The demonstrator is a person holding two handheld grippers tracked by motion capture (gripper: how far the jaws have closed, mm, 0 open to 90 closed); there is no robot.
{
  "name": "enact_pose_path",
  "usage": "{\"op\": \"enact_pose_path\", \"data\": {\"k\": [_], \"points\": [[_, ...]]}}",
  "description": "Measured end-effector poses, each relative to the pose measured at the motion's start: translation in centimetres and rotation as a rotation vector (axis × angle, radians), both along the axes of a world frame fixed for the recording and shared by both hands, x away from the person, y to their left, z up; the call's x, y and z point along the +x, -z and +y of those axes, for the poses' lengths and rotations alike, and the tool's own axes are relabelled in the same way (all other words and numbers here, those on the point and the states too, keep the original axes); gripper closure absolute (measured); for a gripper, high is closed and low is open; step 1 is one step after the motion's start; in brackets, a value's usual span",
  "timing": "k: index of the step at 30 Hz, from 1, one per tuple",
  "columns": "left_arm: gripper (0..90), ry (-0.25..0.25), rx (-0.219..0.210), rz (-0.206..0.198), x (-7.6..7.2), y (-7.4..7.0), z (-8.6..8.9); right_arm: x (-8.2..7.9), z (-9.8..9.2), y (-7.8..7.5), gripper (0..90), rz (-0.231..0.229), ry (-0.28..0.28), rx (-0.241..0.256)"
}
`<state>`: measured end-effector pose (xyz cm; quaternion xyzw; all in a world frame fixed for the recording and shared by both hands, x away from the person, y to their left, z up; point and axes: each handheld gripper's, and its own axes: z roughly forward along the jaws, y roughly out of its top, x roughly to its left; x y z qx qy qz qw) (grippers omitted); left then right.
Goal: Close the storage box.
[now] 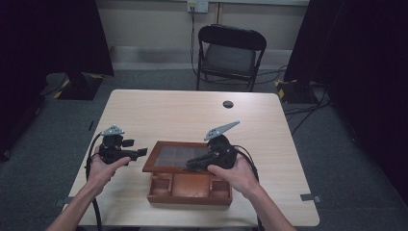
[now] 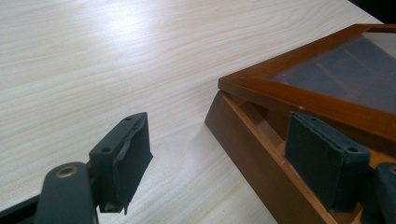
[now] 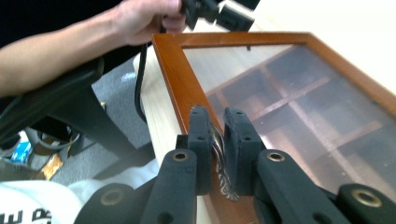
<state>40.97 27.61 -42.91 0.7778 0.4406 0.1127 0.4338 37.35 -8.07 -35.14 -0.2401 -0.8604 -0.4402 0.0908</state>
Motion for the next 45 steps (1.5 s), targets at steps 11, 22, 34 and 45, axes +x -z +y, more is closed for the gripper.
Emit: {"op": "enact_pose_path", "data": {"k": [11, 22, 34, 45], "points": [[22.1, 0.005, 0.002, 0.001, 0.0, 0.0, -0.2, -0.9, 0.4, 1.2, 82.1, -0.005, -0.021, -0.042], [22.9, 0.009, 0.006, 0.006, 0.0, 0.1, -0.3, -1.9, 0.9, 3.0, 82.0, -0.002, -0.030, -0.087], [22.4, 0.003, 0.008, 0.008, 0.0, 0.2, -0.3, -2.8, 1.5, 5.2, 82.1, -0.028, -0.034, -0.128], [22.4, 0.012, 0.014, 0.011, 0.0, 0.2, -0.4, -3.0, 2.1, 7.2, 82.2, -0.013, -0.056, -0.203]]}}
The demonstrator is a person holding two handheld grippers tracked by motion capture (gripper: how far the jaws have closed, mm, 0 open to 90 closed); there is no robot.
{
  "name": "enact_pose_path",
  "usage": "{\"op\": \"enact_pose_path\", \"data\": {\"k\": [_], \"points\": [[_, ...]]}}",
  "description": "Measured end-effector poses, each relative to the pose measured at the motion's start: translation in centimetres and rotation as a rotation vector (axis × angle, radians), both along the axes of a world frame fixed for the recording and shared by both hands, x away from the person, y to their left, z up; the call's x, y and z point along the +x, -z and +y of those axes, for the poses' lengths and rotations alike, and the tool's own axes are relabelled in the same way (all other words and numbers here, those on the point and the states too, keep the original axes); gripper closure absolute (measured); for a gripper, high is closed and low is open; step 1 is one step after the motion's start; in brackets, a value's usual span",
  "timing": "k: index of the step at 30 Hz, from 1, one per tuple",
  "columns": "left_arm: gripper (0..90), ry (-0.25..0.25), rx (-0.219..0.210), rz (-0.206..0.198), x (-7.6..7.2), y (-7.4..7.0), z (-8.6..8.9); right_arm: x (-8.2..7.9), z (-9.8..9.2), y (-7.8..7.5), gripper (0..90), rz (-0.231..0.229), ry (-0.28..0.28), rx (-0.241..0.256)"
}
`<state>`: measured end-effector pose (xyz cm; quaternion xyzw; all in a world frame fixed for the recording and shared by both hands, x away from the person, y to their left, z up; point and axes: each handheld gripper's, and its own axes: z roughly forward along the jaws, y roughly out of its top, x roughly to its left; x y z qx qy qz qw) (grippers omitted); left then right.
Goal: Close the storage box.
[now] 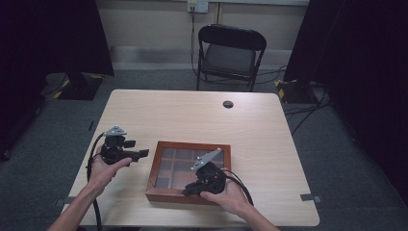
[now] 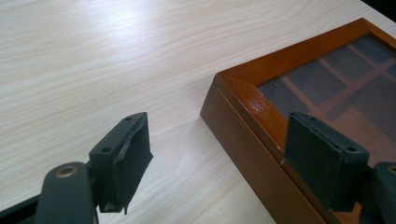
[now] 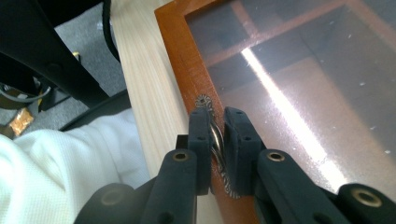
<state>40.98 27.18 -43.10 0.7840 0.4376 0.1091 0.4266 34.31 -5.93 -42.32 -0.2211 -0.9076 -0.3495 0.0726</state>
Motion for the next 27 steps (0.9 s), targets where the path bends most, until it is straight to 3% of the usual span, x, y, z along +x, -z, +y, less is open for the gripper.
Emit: {"op": "enact_pose_path", "data": {"k": [7, 8, 12, 17, 18, 20, 27], "points": [[22.5, 0.020, 0.008, 0.005, -0.1, 0.0, -0.6, 0.4, -0.3, 0.4, 80.2, 0.024, 0.000, 0.046], [22.5, 0.027, 0.008, 0.004, -0.1, 0.0, -0.8, 0.5, -0.4, 0.3, 73.0, 0.027, 0.011, 0.076], [22.5, 0.054, 0.027, -0.001, -0.4, -0.1, -1.4, 1.1, -1.1, -0.9, 61.6, 0.015, 0.061, 0.124], [22.4, 0.055, 0.064, 0.009, -0.7, -0.2, -2.0, 2.0, -3.2, -2.1, 49.1, -0.031, 0.190, 0.139], [22.5, 0.054, 0.072, 0.013, -0.9, -0.2, -2.0, 2.0, -3.9, -2.1, 45.5, -0.059, 0.222, 0.131], [22.8, 0.048, 0.068, 0.023, -1.1, -0.3, -2.2, 2.1, -5.2, -1.9, 41.3, -0.051, 0.265, 0.153], [22.9, 0.048, 0.111, 0.033, -1.7, -0.3, -1.4, 2.1, -9.5, -1.7, 24.0, -0.104, 0.436, 0.120]]}}
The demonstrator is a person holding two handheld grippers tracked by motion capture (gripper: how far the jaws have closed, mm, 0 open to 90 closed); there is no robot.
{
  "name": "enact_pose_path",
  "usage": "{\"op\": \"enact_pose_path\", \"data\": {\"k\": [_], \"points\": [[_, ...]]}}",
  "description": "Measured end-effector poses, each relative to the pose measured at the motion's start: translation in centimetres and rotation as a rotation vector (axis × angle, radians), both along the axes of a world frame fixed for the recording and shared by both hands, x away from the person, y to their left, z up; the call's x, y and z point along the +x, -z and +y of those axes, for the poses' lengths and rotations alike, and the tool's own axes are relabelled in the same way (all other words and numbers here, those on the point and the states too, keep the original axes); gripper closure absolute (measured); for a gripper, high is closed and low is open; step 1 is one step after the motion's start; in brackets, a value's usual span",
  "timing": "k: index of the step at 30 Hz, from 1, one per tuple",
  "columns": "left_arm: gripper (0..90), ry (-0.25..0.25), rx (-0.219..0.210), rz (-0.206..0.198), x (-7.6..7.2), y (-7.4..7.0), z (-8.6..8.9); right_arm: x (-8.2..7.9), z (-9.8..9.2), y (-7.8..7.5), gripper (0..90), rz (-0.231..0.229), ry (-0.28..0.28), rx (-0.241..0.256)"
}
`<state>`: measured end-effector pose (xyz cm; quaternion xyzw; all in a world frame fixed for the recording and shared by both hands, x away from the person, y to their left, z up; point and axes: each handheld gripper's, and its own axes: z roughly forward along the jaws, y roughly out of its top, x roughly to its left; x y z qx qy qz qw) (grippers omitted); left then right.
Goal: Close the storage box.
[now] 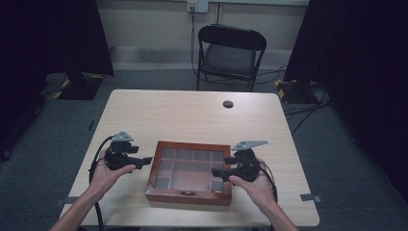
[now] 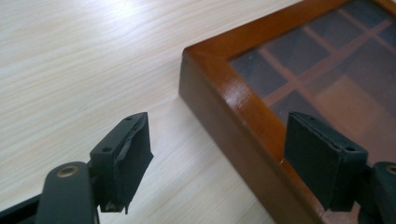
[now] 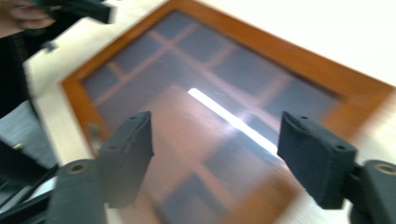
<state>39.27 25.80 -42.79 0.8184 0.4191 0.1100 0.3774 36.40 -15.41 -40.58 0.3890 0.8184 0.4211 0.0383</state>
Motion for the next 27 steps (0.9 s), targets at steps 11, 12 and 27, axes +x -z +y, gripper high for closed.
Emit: {"op": "enact_pose_path", "data": {"k": [11, 12, 27], "points": [[22.6, -0.039, -0.001, 0.041, 0.1, 1.9, 2.9, 1.2, -6.9, 2.5, 17.3, 0.039, 0.235, -0.084], [22.6, -0.043, 0.001, 0.047, 0.2, 2.2, 3.1, 1.3, -7.3, 2.7, 16.7, 0.042, 0.247, -0.092], [19.4, -0.143, 0.152, 0.074, 1.5, 5.6, 3.6, 3.2, -9.5, 7.3, 15.6, 0.087, 0.461, -0.326]]}}
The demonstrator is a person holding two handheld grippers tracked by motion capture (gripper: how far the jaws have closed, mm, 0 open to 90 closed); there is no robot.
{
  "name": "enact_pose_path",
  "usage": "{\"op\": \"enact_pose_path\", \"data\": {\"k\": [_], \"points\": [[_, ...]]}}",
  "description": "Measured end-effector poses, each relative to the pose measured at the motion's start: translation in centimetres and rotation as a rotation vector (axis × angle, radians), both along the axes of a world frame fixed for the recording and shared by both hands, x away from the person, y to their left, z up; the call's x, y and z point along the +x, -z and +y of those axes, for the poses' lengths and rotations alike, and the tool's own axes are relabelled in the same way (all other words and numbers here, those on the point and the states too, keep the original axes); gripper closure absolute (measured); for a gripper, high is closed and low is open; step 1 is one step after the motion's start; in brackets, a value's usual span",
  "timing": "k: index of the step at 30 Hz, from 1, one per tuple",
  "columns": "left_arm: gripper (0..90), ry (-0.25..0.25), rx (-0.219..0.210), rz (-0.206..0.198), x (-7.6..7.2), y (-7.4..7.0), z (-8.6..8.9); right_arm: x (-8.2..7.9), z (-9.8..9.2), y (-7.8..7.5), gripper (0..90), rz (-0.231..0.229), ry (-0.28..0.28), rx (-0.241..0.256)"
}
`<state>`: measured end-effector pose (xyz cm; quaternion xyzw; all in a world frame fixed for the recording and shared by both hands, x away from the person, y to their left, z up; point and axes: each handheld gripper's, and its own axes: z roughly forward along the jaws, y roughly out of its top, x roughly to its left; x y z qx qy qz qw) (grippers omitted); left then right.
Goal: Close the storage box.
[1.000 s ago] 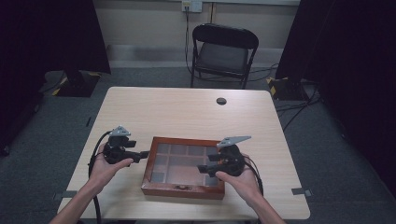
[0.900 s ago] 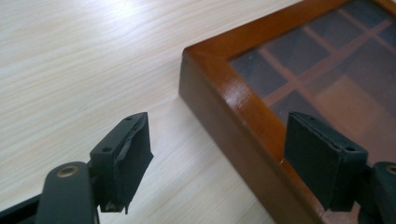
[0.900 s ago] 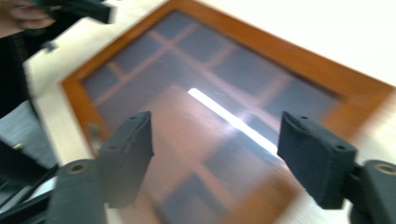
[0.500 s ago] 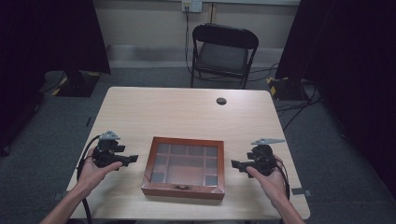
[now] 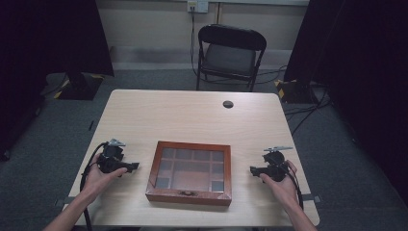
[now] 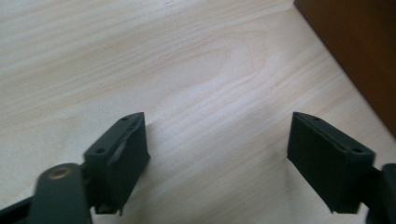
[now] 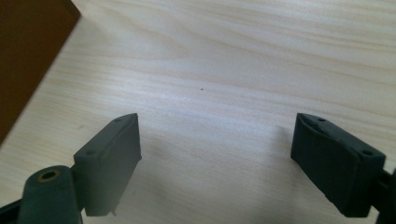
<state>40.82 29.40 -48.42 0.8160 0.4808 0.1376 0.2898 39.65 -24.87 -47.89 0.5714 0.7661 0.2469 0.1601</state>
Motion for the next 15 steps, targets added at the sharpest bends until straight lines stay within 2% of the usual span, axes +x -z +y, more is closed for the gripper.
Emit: {"op": "enact_pose_path", "data": {"k": [1, 3, 6, 7, 8, 11, 15], "points": [[19.3, 0.000, 0.012, -0.013, 0.0, 0.1, -0.1, 0.0, 0.1, 0.1, 14.8, -0.003, 0.006, -0.012], [17.1, -0.003, 0.029, -0.053, -0.1, 0.5, -0.4, 0.0, 0.5, 0.6, 10.6, -0.039, 0.020, -0.041], [8.6, -0.013, 0.014, -0.073, -0.2, 0.9, -0.4, 0.1, 0.7, 1.3, 0.0, -0.085, 0.035, -0.032], [6.9, -0.021, 0.006, -0.086, -0.2, 1.1, -0.4, 0.0, 0.7, 1.5, 0.0, -0.100, 0.029, -0.025], [4.6, -0.020, 0.018, -0.095, -0.1, 1.2, -0.3, 0.0, 0.7, 1.6, 0.0, -0.111, 0.025, -0.021], [0.0, -0.030, -0.031, -0.153, -0.2, 1.9, 0.0, -0.1, 0.7, 1.8, 0.0, -0.139, 0.029, -0.012], [0.0, -0.033, -0.034, -0.152, -0.2, 1.9, 0.0, -0.2, 0.8, 2.2, 0.0, -0.197, 0.011, 0.010]]}}
